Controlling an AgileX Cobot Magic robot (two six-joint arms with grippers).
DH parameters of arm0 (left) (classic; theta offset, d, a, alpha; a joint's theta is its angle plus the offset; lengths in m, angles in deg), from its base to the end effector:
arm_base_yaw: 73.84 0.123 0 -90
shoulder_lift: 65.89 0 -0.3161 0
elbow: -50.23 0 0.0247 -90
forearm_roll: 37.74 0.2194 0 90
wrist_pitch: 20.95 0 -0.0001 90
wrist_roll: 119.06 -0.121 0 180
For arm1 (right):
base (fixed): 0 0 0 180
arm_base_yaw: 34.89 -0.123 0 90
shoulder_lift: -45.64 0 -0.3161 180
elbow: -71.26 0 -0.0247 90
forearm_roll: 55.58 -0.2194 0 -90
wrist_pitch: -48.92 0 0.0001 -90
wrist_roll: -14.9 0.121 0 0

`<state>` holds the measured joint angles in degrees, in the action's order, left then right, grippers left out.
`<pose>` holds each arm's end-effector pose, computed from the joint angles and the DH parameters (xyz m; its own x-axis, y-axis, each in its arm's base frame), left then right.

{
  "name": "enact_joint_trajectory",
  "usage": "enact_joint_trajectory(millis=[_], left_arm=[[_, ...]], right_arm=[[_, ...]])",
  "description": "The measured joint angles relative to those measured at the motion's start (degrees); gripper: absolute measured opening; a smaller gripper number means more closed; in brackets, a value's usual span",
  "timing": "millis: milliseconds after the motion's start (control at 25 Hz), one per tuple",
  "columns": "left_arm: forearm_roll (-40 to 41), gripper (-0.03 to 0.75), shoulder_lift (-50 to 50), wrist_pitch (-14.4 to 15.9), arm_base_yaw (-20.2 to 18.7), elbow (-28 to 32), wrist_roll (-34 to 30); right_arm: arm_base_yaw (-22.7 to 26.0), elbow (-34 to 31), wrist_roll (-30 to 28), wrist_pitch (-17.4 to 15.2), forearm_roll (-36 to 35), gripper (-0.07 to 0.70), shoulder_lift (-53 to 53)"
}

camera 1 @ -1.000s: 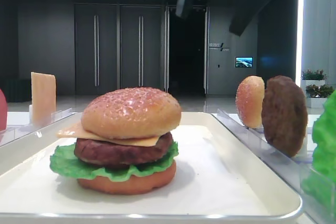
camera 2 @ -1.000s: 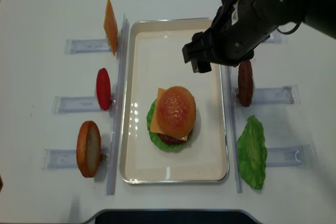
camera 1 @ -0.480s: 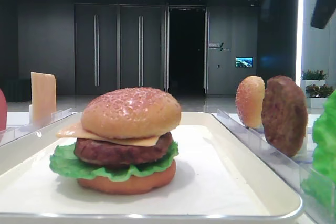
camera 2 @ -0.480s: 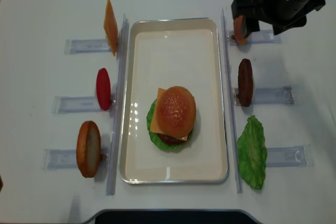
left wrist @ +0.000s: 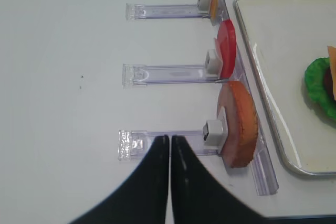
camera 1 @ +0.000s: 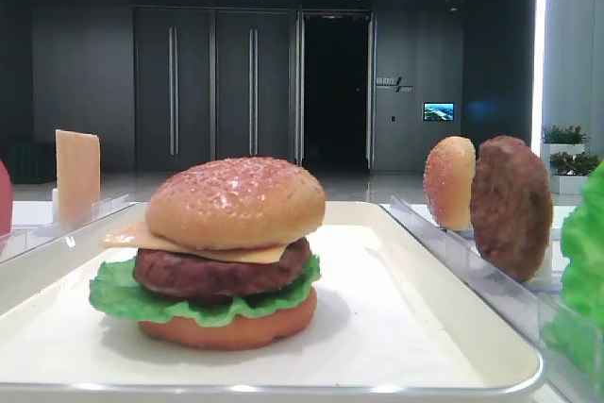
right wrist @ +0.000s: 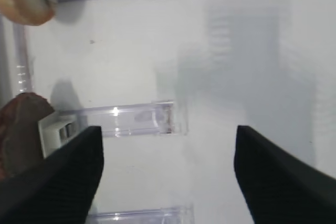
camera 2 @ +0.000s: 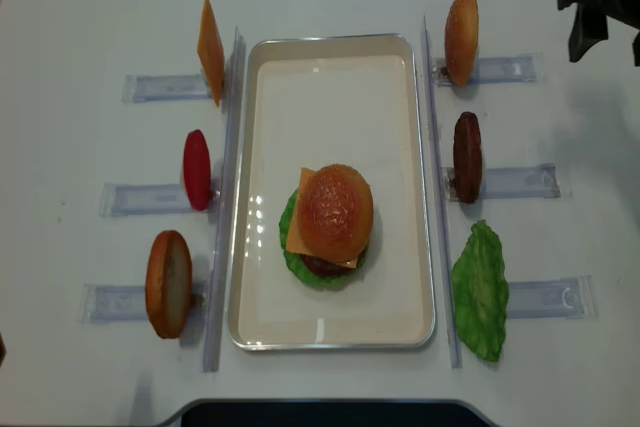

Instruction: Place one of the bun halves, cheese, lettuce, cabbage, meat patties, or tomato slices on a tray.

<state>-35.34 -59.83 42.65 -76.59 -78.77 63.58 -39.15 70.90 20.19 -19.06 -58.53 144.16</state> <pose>-0.0394 0.0064 0.2347 -0.5093 -0.0030 -0.8606 0.0017 1.0000 -0.0045 0.2936 0.0277 0.3084 -0.9745 0.0390 -0.2212 0.0237 0.9972 0.0715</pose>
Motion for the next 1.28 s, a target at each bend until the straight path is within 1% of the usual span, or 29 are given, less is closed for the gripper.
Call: enact_joint_trajectory(millis=[200, 600, 880, 1040, 1280], left_arm=[[0.0, 0.0, 0.0, 0.0, 0.0, 0.0, 0.0], [0.0, 0.0, 0.0, 0.0, 0.0, 0.0, 0.0], [0.0, -0.001, 0.0, 0.0, 0.0, 0.0, 0.0], [0.0, -0.001, 0.0, 0.0, 0.0, 0.0, 0.0], [0.0, -0.001, 0.0, 0.0, 0.0, 0.0, 0.0]], right_arm=[[3.69, 0.0, -2.67, -1.03, 0.39, 0.524, 0.0], [8.05, 0.05, -2.93, -1.38, 2.95, 0.524, 0.0], [8.4, -0.3, -3.22, -1.97, 3.44, 0.524, 0.0], [8.4, -2.95, -3.17, -1.97, 3.44, 0.524, -0.28], [8.4, -11.8, -3.17, -1.9, 3.44, 0.524, -5.13]])
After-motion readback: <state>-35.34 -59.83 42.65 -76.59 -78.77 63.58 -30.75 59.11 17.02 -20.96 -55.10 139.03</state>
